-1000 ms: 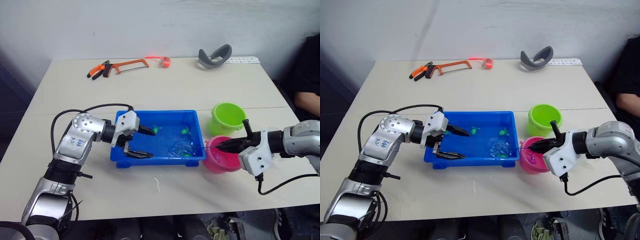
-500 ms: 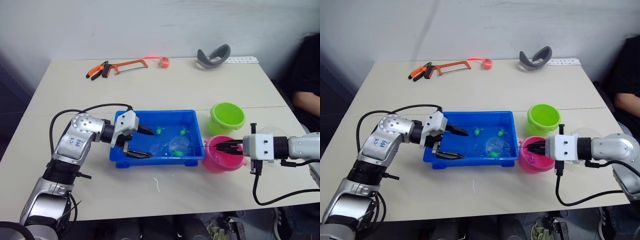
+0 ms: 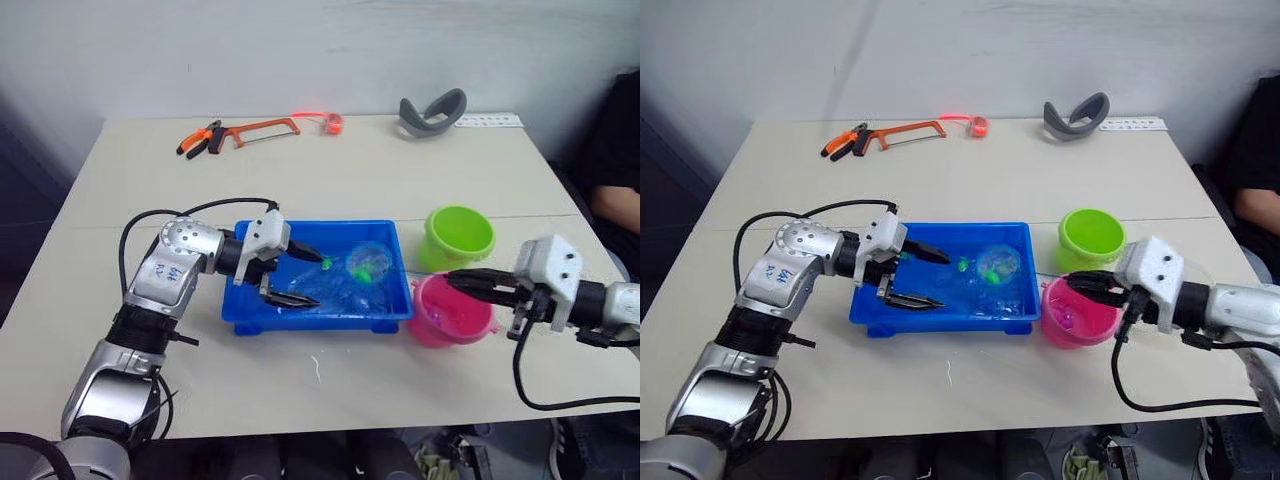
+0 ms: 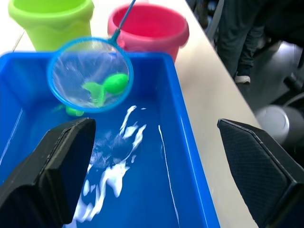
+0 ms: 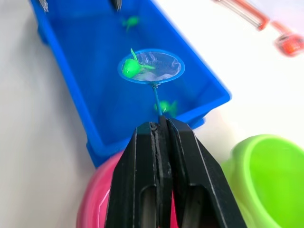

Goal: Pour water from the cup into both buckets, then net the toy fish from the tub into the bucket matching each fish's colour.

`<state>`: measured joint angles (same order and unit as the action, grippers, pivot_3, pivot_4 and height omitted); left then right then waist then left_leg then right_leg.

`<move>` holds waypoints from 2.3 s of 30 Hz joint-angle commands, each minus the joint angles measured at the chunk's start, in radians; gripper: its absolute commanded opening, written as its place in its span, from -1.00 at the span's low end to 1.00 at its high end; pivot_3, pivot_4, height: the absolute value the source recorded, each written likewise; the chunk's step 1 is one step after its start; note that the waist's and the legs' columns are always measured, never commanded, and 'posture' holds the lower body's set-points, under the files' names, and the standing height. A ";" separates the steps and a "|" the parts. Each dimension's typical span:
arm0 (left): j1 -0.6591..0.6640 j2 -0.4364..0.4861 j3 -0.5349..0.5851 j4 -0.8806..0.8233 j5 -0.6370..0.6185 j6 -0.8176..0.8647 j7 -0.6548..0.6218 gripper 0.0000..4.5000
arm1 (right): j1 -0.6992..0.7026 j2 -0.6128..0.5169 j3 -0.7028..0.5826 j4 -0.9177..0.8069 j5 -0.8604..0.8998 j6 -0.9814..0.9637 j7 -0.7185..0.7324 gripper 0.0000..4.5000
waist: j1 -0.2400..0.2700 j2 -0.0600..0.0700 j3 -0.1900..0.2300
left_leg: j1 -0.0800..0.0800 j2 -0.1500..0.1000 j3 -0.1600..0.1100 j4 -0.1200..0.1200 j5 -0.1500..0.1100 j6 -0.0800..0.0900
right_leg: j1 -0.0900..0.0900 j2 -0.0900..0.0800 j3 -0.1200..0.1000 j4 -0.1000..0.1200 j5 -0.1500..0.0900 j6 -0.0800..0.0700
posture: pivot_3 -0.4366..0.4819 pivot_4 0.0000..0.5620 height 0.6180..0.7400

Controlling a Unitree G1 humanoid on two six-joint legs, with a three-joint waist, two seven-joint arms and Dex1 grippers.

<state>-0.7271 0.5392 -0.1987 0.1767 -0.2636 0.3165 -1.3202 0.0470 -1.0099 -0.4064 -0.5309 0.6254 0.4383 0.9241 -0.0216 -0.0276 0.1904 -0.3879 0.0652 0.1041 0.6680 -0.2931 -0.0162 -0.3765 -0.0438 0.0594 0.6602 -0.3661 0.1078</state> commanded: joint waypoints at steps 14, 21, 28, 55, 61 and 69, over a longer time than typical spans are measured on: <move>-0.177 -0.154 -0.059 0.278 0.025 -0.181 -0.137 0.99 | 0.629 0.293 -0.819 -0.362 0.066 0.087 0.076 -1.00 | 0.013 -0.001 -0.001 | 0.000 -0.004 0.000 -0.002 -0.001 0.000 | 0.001 0.003 0.001 -0.003 0.000 0.001 | -0.05 -0.47 1.00; -0.222 -0.209 -0.060 0.372 0.042 -0.243 -0.165 0.99 | 0.704 0.367 -0.736 -0.395 -0.238 -0.228 0.094 -1.00 | 0.013 -0.001 -0.001 | 0.000 -0.005 0.000 -0.003 -0.001 0.000 | 0.000 0.003 0.001 -0.004 0.000 0.001 | -0.05 -0.47 1.00; -0.231 -0.216 -0.049 0.400 0.050 -0.263 -0.173 0.99 | 0.695 0.412 -0.720 -0.436 0.008 -0.070 -0.035 -1.00 | 0.015 -0.001 -0.001 | 0.000 -0.002 0.000 -0.003 0.000 0.000 | 0.000 0.003 0.001 -0.003 0.000 0.001 | -0.05 -0.47 1.00; -0.249 -0.238 0.022 0.370 0.049 -0.198 0.009 0.99 | 0.203 0.038 -0.228 0.064 -0.438 -0.158 -0.263 -1.00 | 0.017 0.000 -0.001 | -0.001 -0.003 0.001 -0.002 0.000 0.000 | -0.001 0.003 0.001 -0.003 0.000 0.001 | -0.05 -0.47 1.00; -0.245 -0.233 0.023 0.360 0.046 -0.196 0.021 0.99 | 0.189 -0.086 -0.146 0.140 -0.746 -0.486 -0.275 -1.00 | 0.016 0.000 -0.001 | 0.000 -0.005 0.002 -0.002 0.000 0.000 | -0.001 0.003 0.002 -0.003 0.000 0.001 | -0.05 -0.47 1.00; -0.229 -0.224 0.021 0.336 0.043 -0.183 0.024 0.99 | 0.221 -0.215 -0.169 0.267 -1.131 -0.976 -0.394 -1.00 | 0.015 0.000 -0.001 | 0.000 -0.005 0.003 -0.002 0.000 -0.001 | -0.001 0.003 0.002 -0.003 0.000 0.001 | -0.05 -0.47 1.00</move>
<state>-0.9552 0.3107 -0.1936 0.5567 -0.2110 0.1323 -1.3007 0.2698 -1.2266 -0.5204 -0.2787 -0.4824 -0.4989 0.5507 -0.0070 -0.0277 0.1898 -0.3877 0.0601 0.1073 0.6662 -0.2928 -0.0173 -0.3776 -0.0415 0.0614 0.6573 -0.3657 0.1086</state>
